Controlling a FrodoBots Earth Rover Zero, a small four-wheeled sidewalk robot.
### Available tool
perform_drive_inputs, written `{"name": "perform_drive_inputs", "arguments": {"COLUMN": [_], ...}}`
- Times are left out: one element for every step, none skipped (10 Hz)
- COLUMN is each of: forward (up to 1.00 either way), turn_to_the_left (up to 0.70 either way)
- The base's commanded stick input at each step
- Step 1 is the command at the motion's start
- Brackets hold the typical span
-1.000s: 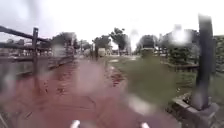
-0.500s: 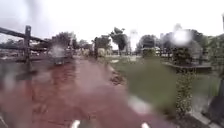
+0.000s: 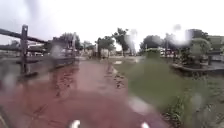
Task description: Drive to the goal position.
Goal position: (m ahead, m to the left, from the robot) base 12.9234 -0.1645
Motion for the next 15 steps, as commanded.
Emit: {"name": "perform_drive_inputs", "arguments": {"forward": [0.70,0.70,0.70,0.70,0.70,0.70,0.70,0.70,0.70,0.70,0.70,0.70,0.70,0.70,0.70], "turn_to_the_left": [0.00,0.00,0.00,0.00,0.00,0.00,0.00,0.00,0.00,0.00,0.00,0.14,0.27,0.27,0.27]}}
